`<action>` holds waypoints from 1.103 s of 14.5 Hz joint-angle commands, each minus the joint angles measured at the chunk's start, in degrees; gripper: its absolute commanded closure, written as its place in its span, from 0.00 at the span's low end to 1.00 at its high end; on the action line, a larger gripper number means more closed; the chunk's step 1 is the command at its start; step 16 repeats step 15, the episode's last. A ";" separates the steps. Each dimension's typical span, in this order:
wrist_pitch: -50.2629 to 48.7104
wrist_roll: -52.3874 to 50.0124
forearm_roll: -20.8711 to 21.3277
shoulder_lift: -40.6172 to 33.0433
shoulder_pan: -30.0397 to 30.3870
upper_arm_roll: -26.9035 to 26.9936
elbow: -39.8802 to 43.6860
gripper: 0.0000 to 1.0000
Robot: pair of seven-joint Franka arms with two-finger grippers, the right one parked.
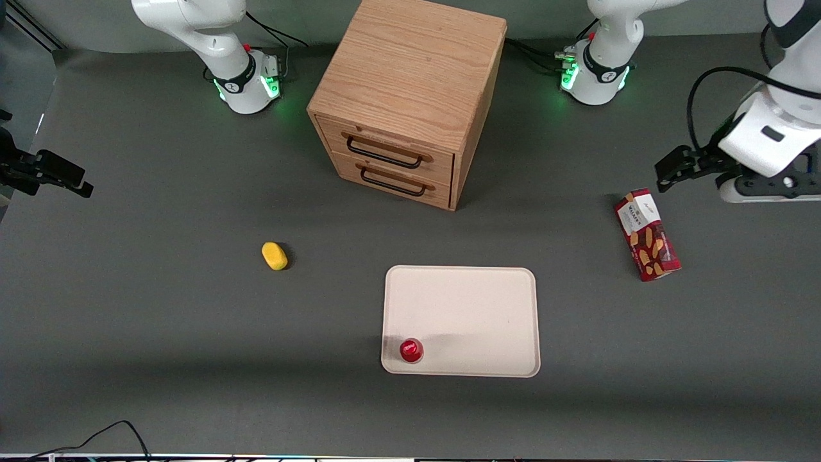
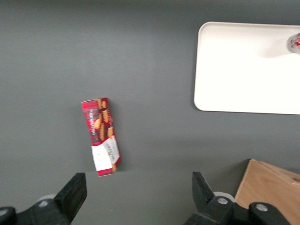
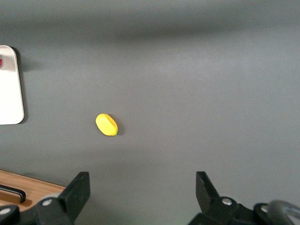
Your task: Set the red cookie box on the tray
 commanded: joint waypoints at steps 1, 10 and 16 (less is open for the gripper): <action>-3.39 -2.89 1.19 4.73 -2.35 -0.04 6.51 0.00; -3.92 5.69 1.72 5.09 -6.51 8.83 7.22 0.00; -5.77 8.97 1.81 4.65 -2.71 8.92 7.40 0.00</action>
